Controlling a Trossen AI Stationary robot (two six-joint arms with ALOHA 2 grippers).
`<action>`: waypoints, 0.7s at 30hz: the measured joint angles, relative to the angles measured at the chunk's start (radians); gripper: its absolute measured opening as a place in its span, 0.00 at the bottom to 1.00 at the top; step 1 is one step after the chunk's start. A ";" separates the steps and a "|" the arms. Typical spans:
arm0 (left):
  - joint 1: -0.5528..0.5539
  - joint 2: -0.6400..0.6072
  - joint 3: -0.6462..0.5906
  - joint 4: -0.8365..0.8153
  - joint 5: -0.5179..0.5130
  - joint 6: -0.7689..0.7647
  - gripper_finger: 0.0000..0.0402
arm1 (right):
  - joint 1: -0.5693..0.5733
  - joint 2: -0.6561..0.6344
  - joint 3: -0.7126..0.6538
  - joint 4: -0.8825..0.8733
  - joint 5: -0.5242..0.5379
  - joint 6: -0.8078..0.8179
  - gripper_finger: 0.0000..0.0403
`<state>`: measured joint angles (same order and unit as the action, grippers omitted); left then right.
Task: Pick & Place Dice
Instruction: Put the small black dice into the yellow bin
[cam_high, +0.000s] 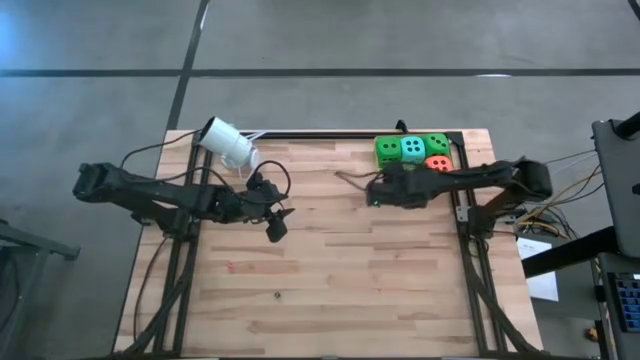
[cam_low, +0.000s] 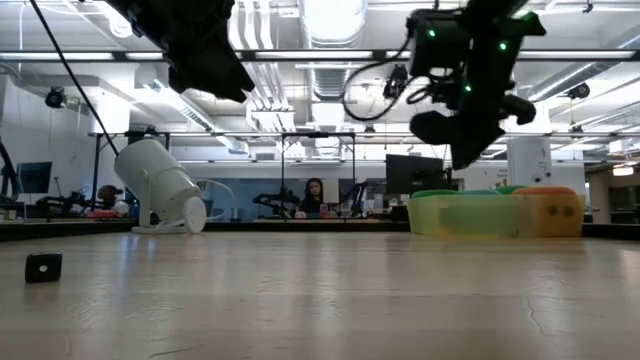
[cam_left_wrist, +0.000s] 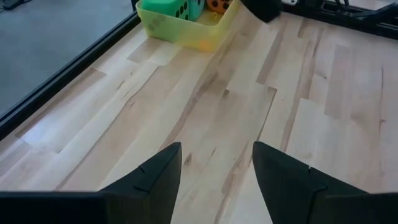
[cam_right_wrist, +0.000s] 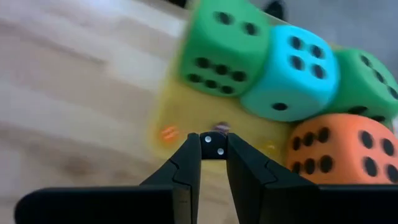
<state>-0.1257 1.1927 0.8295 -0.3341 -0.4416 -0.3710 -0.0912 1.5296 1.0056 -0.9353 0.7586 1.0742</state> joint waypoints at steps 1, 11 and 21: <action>0.000 0.000 0.000 0.000 0.000 0.000 0.50 | -0.018 -0.020 -0.023 0.008 0.000 0.005 0.13; 0.000 0.000 0.002 0.040 0.000 0.008 0.50 | -0.207 -0.108 -0.164 0.197 -0.056 -0.132 0.13; 0.000 0.000 0.003 0.046 0.000 0.008 0.50 | -0.249 -0.108 -0.178 0.215 -0.105 -0.133 0.15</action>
<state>-0.1254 1.1927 0.8322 -0.2882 -0.4412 -0.3630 -0.3403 1.4220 0.8279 -0.7206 0.6532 0.9413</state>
